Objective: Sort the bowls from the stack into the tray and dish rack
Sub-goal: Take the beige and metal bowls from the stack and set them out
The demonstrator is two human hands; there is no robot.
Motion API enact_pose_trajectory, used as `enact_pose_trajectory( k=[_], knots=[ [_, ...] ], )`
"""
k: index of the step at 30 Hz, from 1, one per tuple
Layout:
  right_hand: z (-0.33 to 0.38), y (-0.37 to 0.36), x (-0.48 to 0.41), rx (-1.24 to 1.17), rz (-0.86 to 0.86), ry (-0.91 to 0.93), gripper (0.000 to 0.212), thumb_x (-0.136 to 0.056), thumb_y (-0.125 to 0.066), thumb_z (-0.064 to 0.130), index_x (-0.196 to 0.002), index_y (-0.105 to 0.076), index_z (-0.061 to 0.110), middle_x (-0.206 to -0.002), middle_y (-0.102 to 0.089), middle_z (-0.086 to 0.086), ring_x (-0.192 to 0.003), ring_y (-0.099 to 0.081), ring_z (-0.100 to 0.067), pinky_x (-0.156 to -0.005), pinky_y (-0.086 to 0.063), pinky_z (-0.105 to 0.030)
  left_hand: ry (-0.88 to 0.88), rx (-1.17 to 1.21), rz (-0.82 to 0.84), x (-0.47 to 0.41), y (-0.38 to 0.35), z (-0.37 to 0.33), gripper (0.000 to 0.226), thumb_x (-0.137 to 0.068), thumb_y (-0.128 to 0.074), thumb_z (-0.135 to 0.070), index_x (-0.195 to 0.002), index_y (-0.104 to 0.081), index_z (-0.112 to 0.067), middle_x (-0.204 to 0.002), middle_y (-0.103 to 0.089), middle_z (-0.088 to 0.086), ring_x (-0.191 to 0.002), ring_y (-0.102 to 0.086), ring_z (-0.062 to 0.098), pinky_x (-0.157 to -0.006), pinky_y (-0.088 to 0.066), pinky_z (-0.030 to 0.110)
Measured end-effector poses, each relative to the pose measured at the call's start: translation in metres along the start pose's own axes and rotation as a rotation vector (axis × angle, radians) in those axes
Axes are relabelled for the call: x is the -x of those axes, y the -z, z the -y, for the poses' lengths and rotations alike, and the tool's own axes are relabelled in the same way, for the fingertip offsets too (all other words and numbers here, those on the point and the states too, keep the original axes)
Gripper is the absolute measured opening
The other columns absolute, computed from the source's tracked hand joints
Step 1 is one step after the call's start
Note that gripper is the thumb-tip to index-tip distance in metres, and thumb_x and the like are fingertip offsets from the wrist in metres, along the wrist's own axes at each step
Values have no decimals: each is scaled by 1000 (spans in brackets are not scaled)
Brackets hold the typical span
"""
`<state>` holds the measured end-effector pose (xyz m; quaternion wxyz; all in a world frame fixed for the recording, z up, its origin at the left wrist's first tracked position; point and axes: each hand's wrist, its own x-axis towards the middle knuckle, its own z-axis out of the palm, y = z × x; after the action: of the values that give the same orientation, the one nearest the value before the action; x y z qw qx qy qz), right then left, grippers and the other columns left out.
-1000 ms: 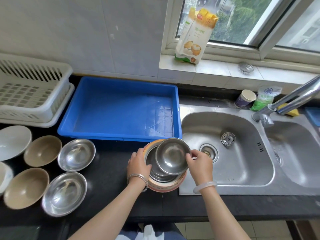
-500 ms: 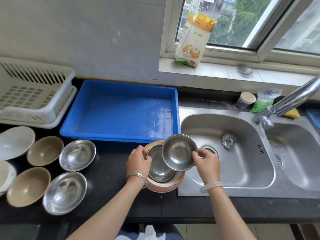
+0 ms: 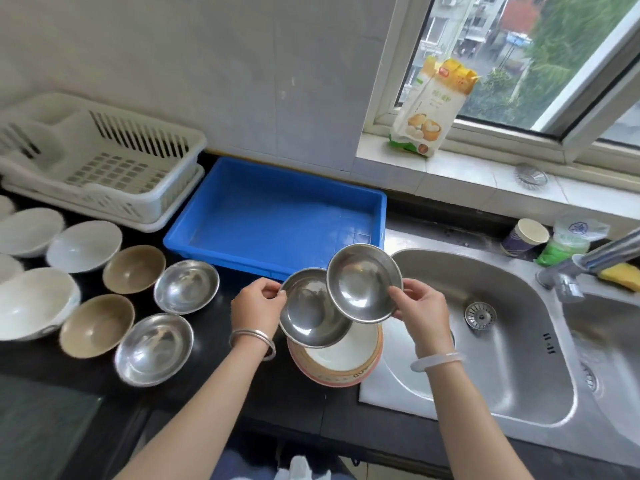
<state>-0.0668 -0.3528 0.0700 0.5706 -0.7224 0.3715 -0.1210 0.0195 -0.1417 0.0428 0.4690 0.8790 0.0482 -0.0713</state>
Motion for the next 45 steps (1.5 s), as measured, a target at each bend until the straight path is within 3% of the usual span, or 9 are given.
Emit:
enact_pose_trajectory(
  k=[4, 9, 14, 18, 21, 24, 28, 39, 45],
  knots=[
    [12, -35, -8, 23, 140, 3, 13, -84, -66, 12, -76, -69, 21, -74, -71, -5, -66, -67, -14, -60, -58, -24, 138, 58, -59, 11, 26, 29, 4, -81, -66, -17, -84, -66, -18, -75, -63, -8, -73, -59, 8, -60, -41, 18],
    [7, -97, -20, 187, 274, 48, 12, -85, -63, 15, -78, -73, 13, -56, -65, 7, -48, -64, -2, -58, -58, -23, 289, 148, -161, 30, 48, 70, 6, -79, -68, -12, -81, -64, -16, -75, -64, 0, -73, -61, 19, -71, -49, 30],
    [5, -151, -27, 362, 392, 55, 11, -79, -59, 13, -80, -70, 11, -69, -66, -7, -78, -69, -34, -81, -57, -49, 386, 123, -211, 42, 58, 97, 5, -76, -69, -14, -79, -66, -16, -72, -65, -2, -69, -59, 15, -60, -42, 23],
    [2, -182, -25, 590, 461, 103, 11, -73, -56, 7, -69, -65, 4, -63, -62, -14, -71, -62, -37, -70, -58, -42, 476, 105, -238, 46, 56, 116, 5, -76, -69, -14, -77, -66, -17, -73, -65, -1, -72, -58, 16, -65, -39, 23],
    [-1, -195, -25, 721, 484, 93, 21, -71, -51, 1, -52, -49, 9, -50, -52, -6, -63, -51, -29, -54, -45, -29, 521, 105, -234, 47, 53, 128, 8, -77, -68, -14, -85, -69, -11, -82, -69, 4, -76, -58, 17, -70, -39, 23],
    [-5, -203, -27, 778, 493, 63, 18, -75, -48, 1, -59, -49, 8, -65, -54, -11, -65, -48, -27, -58, -40, -28, 550, 116, -234, 45, 50, 136, 8, -77, -68, -14, -84, -69, -11, -87, -72, 5, -84, -64, 23, -70, -41, 24],
    [-7, -212, -30, 811, 498, 41, 22, -77, -47, 1, -58, -45, 10, -64, -53, -9, -62, -49, -27, -55, -41, -26, 571, 117, -244, 44, 50, 141, 8, -77, -67, -14, -84, -69, -11, -90, -73, 6, -87, -65, 26, -71, -43, 25],
    [-13, -221, -37, 798, 504, -29, 13, -85, -46, 0, -82, -58, 1, -87, -63, -18, -82, -66, -32, -81, -57, -42, 622, 190, -320, 43, 57, 146, 9, -78, -67, -16, -84, -71, -10, -85, -73, 6, -84, -65, 25, -72, -46, 28],
    [-12, -221, -36, 832, 517, -16, 14, -87, -43, 2, -82, -57, 3, -82, -60, -14, -71, -56, -27, -62, -45, -30, 648, 205, -332, 42, 60, 147, 9, -79, -67, -17, -82, -71, -10, -86, -72, 6, -85, -65, 26, -72, -46, 28]
  ],
)
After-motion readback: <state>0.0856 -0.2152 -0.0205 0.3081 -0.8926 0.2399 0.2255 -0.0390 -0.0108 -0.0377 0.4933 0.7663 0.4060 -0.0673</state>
